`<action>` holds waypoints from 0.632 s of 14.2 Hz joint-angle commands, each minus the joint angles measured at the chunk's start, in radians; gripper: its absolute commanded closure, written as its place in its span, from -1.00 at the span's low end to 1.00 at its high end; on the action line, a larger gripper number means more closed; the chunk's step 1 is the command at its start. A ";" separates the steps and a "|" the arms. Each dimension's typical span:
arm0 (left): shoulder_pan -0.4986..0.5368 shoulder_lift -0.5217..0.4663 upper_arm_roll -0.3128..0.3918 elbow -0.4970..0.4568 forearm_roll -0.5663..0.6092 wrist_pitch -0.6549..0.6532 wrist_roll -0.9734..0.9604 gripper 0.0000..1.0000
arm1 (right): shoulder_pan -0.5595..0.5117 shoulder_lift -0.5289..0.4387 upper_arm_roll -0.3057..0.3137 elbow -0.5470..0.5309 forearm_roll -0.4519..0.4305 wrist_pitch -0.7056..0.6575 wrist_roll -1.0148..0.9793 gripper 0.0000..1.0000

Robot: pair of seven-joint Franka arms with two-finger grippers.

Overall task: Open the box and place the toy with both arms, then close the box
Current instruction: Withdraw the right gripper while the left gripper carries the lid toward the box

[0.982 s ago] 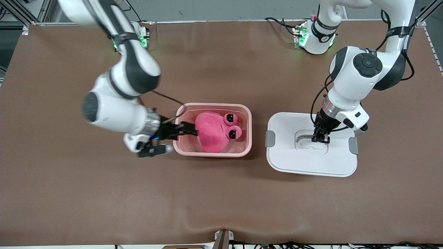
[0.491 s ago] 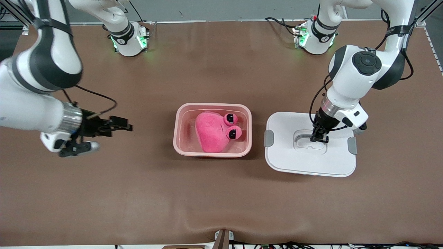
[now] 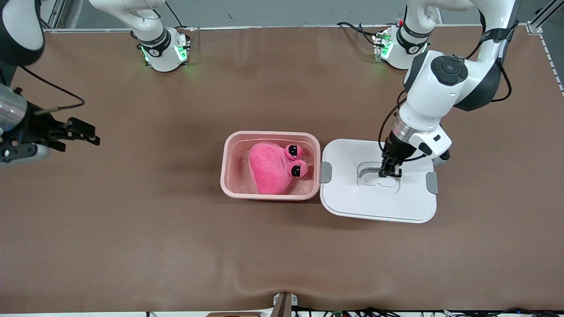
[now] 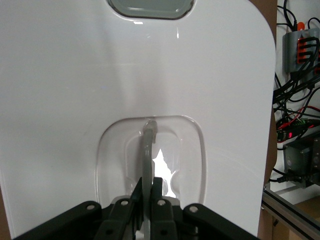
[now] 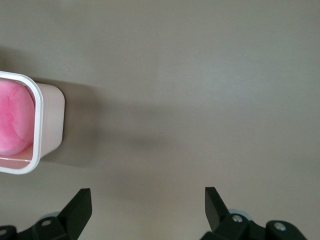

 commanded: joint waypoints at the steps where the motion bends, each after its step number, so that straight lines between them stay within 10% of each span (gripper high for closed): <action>1: -0.004 0.045 -0.030 0.069 0.002 0.002 -0.064 1.00 | -0.062 -0.060 0.021 -0.042 -0.026 -0.034 0.009 -1.00; 9: -0.082 0.121 -0.050 0.172 0.006 0.001 -0.192 1.00 | -0.098 -0.131 0.024 -0.047 -0.082 -0.115 0.062 -1.00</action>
